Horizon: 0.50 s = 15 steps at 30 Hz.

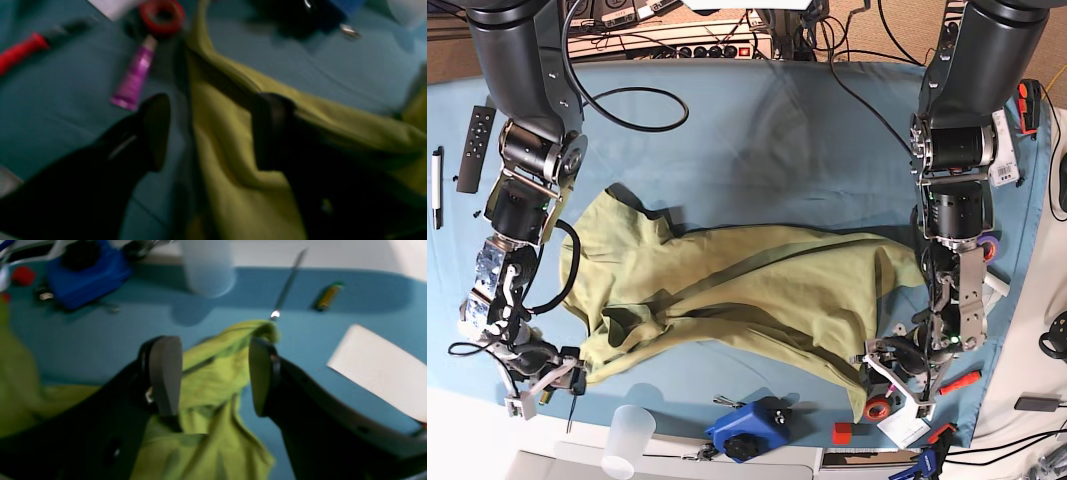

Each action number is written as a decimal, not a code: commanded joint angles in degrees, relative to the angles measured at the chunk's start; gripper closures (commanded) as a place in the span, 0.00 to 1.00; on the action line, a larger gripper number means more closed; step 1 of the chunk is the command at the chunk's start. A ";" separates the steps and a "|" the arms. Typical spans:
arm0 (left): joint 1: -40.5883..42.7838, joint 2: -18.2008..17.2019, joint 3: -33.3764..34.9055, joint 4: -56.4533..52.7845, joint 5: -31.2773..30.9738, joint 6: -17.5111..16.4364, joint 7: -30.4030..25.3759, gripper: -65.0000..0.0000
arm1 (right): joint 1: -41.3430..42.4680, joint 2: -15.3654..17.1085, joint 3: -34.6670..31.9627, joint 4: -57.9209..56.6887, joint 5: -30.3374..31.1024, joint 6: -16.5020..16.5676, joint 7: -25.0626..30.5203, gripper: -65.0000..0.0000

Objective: Layout the t-shirt on the table in an organized manner, then fold the t-shirt properly
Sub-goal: 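Lower both grippers onto the shirt hem and release it flat, then move both grippers to the shirt's collar end and grasp its corners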

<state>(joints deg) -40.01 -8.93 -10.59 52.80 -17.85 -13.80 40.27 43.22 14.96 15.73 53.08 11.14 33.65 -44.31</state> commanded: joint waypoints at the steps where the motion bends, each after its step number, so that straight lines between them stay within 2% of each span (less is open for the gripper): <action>1: -2.19 -0.72 -0.09 2.32 -1.79 -0.31 0.20 0.55 | 1.29 1.11 0.13 2.19 2.54 2.08 0.96 0.51; 4: -0.79 -1.62 -0.11 7.34 -3.98 -0.24 4.11 0.56 | -2.16 1.42 0.13 7.52 5.68 5.18 -0.83 0.51; 7: 1.84 -2.58 -0.11 15.30 -4.57 -0.11 8.79 0.56 | -6.69 1.44 0.13 15.67 7.08 5.16 -3.91 0.51; 10: 5.77 -2.67 -0.20 24.90 -4.92 1.57 12.13 0.56 | -11.74 1.84 0.13 24.24 10.10 5.14 -7.17 0.51; 15: 13.05 -2.67 -0.20 37.94 -4.13 3.50 15.85 0.56 | -19.71 2.05 0.79 35.10 15.19 5.07 -14.51 0.51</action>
<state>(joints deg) -25.23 -11.22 -10.61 89.82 -21.80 -10.31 57.06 21.80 16.19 16.32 87.35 25.50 38.70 -60.34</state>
